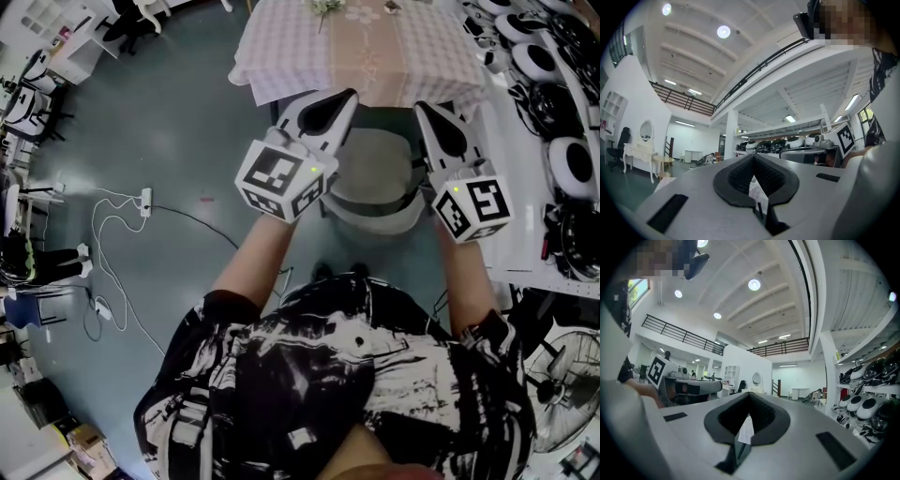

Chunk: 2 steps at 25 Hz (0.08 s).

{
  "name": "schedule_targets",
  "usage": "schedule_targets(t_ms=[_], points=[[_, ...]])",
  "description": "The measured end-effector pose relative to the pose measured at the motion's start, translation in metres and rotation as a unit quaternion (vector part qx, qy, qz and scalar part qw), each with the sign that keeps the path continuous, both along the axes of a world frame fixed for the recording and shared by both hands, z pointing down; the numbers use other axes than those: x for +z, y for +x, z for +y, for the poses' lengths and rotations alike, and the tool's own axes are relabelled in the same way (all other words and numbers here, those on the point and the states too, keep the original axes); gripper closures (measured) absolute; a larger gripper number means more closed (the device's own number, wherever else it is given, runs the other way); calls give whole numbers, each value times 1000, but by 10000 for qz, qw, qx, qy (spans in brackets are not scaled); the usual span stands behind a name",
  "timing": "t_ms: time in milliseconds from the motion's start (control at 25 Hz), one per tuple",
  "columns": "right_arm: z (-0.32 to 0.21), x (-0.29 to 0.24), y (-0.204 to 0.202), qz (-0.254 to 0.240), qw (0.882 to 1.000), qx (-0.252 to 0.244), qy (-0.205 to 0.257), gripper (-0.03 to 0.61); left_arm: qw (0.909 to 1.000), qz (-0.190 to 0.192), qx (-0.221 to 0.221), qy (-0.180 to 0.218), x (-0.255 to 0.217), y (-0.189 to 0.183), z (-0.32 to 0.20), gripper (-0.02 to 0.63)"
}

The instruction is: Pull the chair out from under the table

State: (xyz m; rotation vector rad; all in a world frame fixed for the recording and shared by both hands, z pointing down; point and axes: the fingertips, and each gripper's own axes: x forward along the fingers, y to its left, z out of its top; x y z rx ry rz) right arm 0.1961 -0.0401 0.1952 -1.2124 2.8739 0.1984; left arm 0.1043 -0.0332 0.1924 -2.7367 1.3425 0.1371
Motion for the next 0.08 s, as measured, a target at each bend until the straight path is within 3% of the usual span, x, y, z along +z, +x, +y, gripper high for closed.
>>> schedule_targets(t_ms=[80], points=[[0,0,-1,12,10000,-19,5,580,10000,-4,-2,-3,1,0,0,614]])
